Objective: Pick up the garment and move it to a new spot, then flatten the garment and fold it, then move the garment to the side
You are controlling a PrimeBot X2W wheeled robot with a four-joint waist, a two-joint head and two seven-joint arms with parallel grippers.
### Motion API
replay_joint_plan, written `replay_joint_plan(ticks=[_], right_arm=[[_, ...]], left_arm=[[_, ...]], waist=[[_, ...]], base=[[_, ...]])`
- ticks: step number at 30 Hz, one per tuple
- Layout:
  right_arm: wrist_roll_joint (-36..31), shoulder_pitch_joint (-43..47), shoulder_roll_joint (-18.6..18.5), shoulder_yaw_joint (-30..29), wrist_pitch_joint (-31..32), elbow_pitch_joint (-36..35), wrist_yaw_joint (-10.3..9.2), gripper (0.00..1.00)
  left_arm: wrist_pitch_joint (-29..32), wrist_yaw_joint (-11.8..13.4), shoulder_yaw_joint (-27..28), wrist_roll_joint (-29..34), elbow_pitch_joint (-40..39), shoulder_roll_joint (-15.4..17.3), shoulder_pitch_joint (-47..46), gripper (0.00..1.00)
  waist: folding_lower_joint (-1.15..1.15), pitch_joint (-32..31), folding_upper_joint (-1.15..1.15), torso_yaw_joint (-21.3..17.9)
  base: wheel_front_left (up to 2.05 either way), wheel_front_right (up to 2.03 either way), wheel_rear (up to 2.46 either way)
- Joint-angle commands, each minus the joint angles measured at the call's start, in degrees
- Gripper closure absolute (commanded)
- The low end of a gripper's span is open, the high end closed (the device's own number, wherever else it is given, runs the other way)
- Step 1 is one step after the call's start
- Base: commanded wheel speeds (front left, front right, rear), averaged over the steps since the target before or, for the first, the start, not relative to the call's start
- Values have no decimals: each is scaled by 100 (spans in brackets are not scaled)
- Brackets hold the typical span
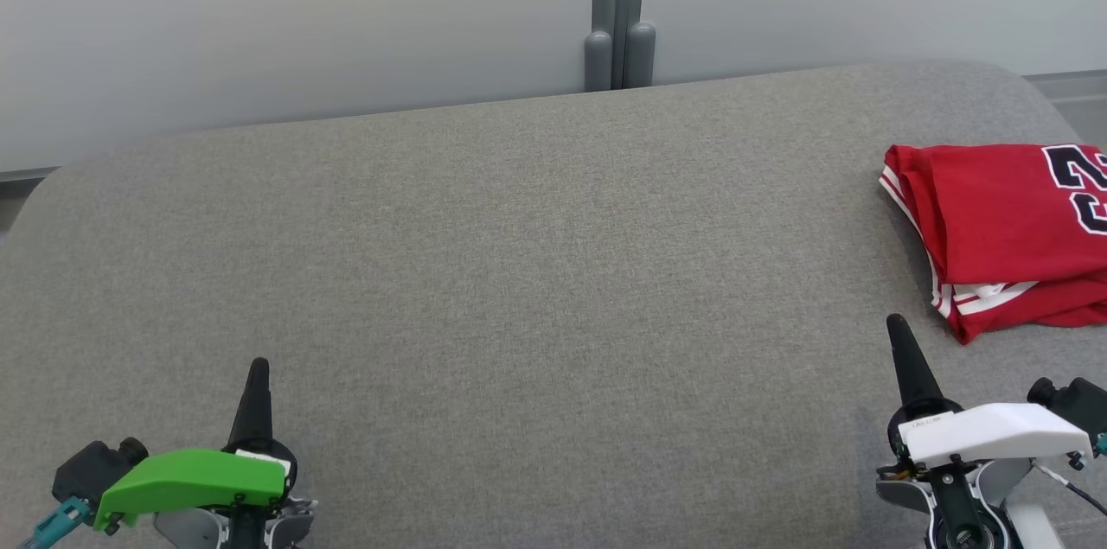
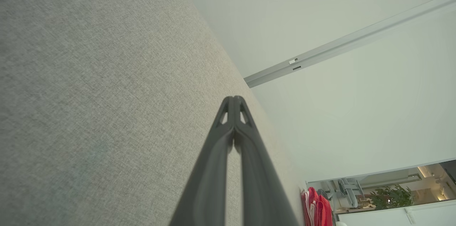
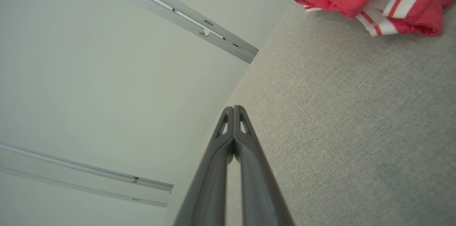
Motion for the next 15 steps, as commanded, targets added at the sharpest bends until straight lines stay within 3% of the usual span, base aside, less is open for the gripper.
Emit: replay_joint_plan(ticks=[1, 15], right_arm=[[209, -96, -33, -33, 43, -33, 2, 100], [1020, -96, -38, -94, 205, -15, 2, 100]], left_arm=[[57, -56, 52, -189, -68, 18, -143, 100], [289, -139, 197, -880, -93, 7, -199, 100]], waist=[[0, 1, 0, 0], [0, 7, 0, -5]], base=[[0, 0, 0], [0, 0, 0]])
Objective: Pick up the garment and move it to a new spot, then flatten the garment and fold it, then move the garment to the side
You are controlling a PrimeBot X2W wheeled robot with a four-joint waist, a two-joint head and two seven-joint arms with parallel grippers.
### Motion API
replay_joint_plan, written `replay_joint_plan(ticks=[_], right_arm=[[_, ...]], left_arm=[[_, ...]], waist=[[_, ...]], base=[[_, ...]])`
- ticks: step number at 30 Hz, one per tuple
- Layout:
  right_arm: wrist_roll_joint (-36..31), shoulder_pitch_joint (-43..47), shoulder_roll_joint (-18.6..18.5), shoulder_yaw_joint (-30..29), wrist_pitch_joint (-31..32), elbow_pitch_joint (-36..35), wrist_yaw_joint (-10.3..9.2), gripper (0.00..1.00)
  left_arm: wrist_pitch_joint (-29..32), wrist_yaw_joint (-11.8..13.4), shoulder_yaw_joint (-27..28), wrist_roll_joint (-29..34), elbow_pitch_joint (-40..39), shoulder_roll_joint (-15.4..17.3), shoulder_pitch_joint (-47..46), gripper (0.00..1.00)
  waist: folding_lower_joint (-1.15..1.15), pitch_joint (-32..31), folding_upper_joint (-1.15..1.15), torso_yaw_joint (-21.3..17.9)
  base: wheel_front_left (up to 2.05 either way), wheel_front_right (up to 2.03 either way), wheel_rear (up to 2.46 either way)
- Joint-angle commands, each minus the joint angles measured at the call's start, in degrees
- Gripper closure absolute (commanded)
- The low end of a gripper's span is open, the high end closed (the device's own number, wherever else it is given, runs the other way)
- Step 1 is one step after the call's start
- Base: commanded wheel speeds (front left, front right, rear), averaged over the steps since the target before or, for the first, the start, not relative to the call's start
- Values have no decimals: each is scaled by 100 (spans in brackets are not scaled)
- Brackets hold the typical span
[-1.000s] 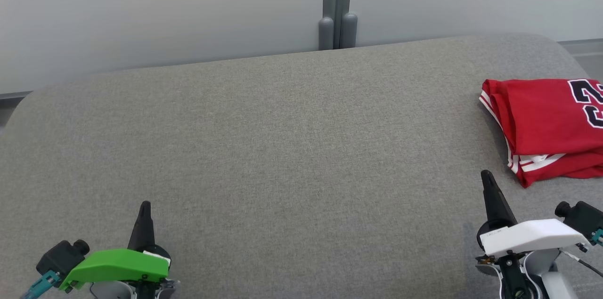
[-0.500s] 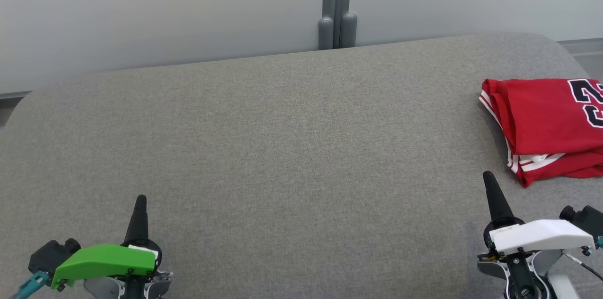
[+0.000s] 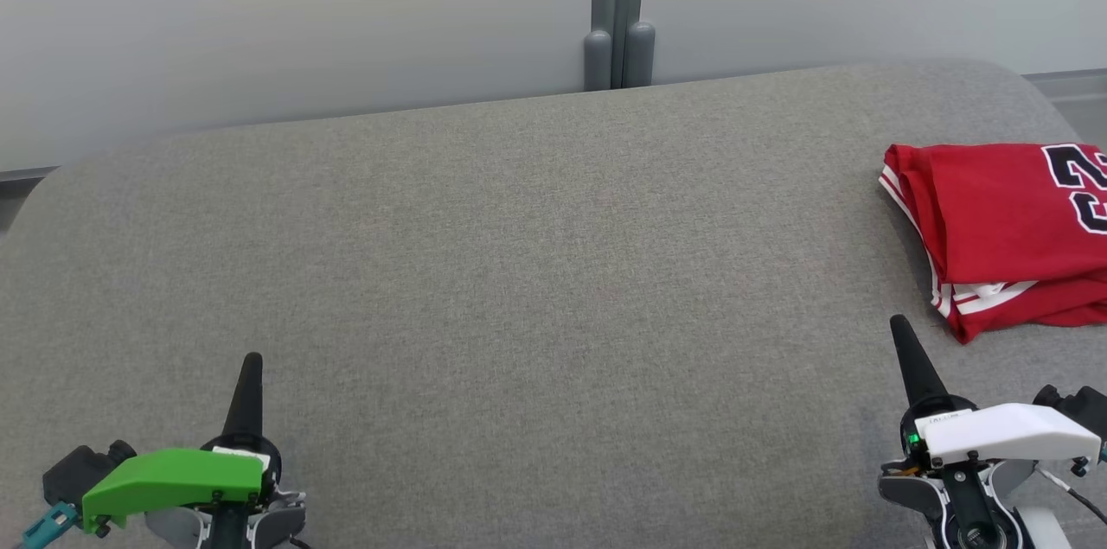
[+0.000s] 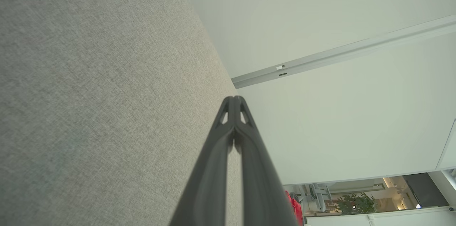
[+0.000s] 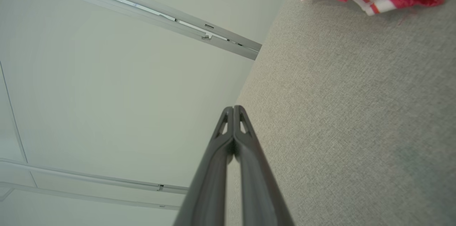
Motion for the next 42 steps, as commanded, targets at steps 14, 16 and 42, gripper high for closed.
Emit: replay_joint_plan(ticks=[14, 16, 42], right_arm=[[805, -90, -38, -77, 164, -8, 3, 100], [903, -90, -39, -84, 183, -5, 3, 100], [2033, -81, -45, -173, 403, 27, 3, 100]], left_arm=[[227, -119, 164, -706, -75, 6, -193, 100], [255, -117, 178, -790, -78, 5, -199, 100], [566, -240, 378, -1751, -112, -16, -251, 100]], waist=[[0, 6, 0, -5], [0, 7, 0, -5], [0, 19, 0, -14]], base=[[0, 0, 0], [0, 0, 0], [0, 0, 0]])
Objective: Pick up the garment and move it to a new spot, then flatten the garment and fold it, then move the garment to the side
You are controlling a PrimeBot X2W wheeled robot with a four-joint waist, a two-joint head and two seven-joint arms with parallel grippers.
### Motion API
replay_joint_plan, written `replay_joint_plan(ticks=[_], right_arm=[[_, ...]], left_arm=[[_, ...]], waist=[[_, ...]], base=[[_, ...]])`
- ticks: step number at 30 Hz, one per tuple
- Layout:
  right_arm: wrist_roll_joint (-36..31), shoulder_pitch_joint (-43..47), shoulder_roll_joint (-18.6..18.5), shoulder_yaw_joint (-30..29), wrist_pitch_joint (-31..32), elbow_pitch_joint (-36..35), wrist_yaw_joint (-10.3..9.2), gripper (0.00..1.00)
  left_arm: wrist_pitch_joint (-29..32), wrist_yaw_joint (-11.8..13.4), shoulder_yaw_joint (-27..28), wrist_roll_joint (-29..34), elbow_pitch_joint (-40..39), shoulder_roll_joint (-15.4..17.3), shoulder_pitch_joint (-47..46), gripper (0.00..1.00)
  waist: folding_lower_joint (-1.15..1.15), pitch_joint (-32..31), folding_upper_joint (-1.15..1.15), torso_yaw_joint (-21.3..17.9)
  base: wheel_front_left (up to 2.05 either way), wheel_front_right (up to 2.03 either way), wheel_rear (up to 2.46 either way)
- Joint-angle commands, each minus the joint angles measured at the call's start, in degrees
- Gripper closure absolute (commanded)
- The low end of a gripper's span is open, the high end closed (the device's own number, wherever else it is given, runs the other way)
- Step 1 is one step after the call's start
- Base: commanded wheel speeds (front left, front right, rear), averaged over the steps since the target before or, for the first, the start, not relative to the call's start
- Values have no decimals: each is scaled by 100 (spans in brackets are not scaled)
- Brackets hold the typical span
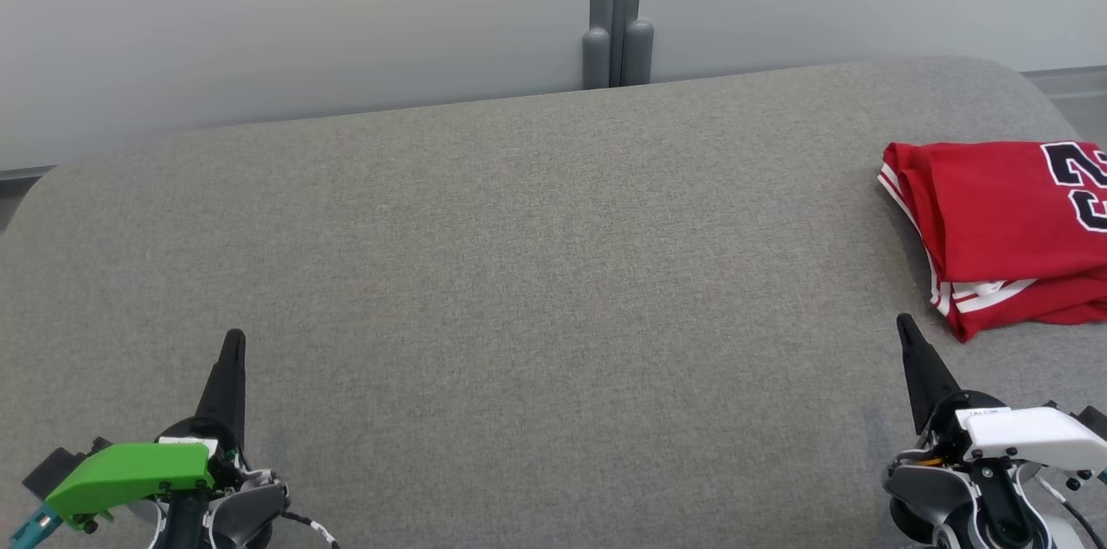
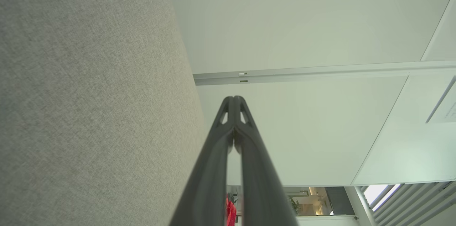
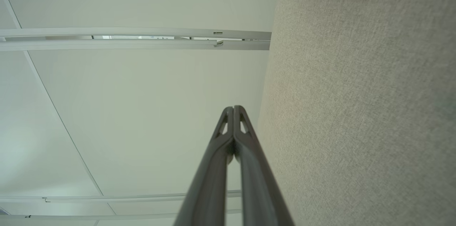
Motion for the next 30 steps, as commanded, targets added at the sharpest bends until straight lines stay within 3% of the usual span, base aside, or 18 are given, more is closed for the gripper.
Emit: replay_joint_plan(ticks=[1, 30], right_arm=[[127, -61, -31, -29, 34, 11, 4, 100], [336, -54, -32, -42, 75, 17, 4, 100]], left_arm=[[32, -42, 31, -118, -41, 3, -103, 100], [87, -62, 69, -278, -43, -1, -104, 100]], waist=[[0, 1, 0, 0], [0, 3, 0, -2]], base=[[0, 0, 0], [0, 0, 0]])
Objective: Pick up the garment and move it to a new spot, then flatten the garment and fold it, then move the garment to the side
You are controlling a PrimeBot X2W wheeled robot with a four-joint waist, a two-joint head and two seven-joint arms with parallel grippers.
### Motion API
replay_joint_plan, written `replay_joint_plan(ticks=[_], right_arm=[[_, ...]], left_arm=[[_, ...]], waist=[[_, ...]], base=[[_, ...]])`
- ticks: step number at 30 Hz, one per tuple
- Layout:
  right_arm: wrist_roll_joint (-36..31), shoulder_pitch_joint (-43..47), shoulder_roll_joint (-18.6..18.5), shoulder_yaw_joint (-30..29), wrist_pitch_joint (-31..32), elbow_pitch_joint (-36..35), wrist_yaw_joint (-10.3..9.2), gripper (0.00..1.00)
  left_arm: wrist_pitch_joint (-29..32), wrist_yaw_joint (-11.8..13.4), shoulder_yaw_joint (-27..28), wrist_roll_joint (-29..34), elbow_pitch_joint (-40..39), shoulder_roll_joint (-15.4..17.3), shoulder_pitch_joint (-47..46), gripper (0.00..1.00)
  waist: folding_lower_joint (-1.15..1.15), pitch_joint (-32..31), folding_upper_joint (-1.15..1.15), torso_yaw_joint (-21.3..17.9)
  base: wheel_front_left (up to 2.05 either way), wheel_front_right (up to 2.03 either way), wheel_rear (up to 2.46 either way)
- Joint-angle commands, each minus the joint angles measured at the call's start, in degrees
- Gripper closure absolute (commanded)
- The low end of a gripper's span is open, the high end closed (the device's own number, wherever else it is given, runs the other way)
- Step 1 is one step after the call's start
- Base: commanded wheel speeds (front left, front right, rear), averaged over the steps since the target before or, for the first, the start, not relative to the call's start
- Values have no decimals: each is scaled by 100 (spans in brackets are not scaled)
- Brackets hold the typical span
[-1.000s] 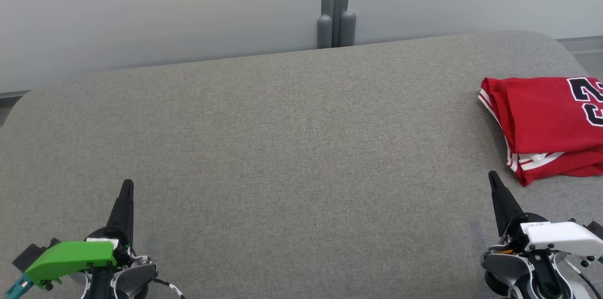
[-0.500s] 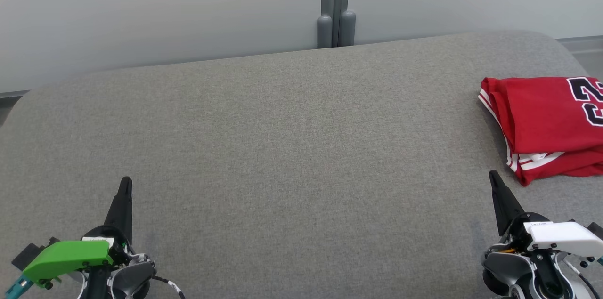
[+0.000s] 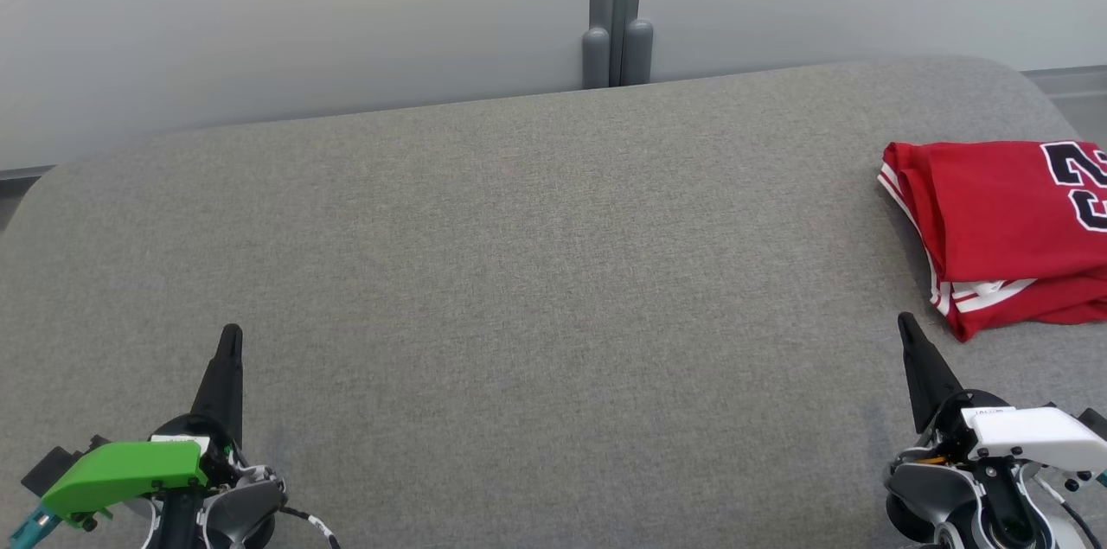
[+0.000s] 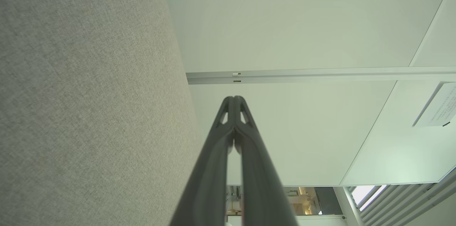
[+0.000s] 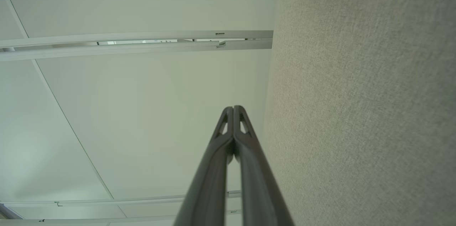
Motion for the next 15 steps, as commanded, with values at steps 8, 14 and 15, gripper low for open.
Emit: replay_joint_plan(ticks=[8, 14, 15], right_arm=[[29, -44, -30, -16, 18, 13, 4, 100], [29, -44, -30, -16, 18, 12, 4, 100], [29, -44, -30, -16, 18, 12, 4, 100]], left_arm=[[10, -32, 16, 0, -25, 3, -71, 100], [10, -32, 15, 0, -24, 3, -71, 100], [10, -32, 15, 0, -24, 3, -71, 100]], waist=[[0, 0, 0, 0], [0, 0, 0, 0], [0, 0, 0, 0]], base=[[0, 0, 0], [0, 0, 0], [0, 0, 0]])
